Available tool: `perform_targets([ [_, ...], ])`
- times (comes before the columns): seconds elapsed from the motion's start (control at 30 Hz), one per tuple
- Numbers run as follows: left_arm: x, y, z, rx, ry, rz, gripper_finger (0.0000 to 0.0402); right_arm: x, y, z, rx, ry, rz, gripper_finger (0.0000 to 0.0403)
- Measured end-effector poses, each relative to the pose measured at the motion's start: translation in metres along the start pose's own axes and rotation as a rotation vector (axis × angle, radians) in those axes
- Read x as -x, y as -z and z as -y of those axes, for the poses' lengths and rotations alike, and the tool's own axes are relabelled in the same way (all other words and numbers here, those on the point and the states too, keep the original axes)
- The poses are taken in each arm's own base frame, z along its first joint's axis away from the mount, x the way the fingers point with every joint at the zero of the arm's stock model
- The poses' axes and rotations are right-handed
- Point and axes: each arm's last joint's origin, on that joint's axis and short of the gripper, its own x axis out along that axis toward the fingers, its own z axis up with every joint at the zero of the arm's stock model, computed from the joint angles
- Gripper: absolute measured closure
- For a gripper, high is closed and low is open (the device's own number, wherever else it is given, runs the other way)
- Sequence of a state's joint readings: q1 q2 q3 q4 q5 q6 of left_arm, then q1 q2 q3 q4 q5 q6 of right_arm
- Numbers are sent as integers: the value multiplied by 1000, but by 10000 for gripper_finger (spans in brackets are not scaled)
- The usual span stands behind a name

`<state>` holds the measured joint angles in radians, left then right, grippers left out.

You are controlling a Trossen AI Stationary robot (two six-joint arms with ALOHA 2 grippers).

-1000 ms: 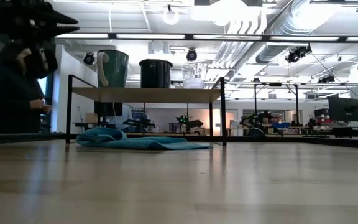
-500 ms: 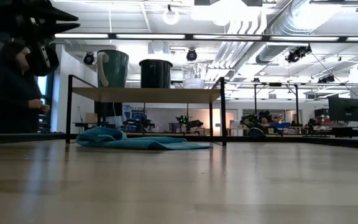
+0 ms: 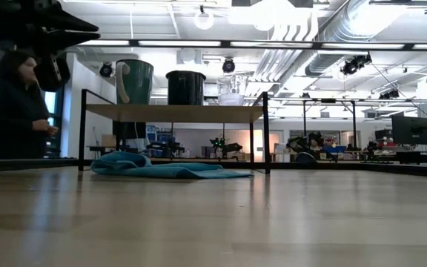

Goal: Stack small to large cups/mugs on shelf
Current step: Return to Home Position

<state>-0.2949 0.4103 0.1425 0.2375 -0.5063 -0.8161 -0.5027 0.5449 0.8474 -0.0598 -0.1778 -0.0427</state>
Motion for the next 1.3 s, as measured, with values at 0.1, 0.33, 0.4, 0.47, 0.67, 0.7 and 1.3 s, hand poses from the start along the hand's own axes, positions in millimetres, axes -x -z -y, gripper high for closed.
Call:
perform_targets([
  [0.1,0,0,0,-9,-12,13,376,-3,12,-1,-68,-12,36,269],
  [0.33,0,-6,1,-2,-59,120,376,-9,41,-7,-189,-60,169,269],
  [0.4,1,-9,2,-15,-74,170,376,-9,51,-8,-233,-52,196,269],
  [0.47,1,-12,3,-22,-96,227,376,-10,64,-8,-307,-26,177,269],
  [0.67,3,-18,3,-58,-172,334,376,-11,109,-5,-650,128,59,269],
  [0.7,3,-18,3,-68,-183,341,376,-11,113,-4,-670,151,59,269],
  [1.3,-11,-23,4,-540,118,377,376,-18,102,-20,-196,11,204,269],
])
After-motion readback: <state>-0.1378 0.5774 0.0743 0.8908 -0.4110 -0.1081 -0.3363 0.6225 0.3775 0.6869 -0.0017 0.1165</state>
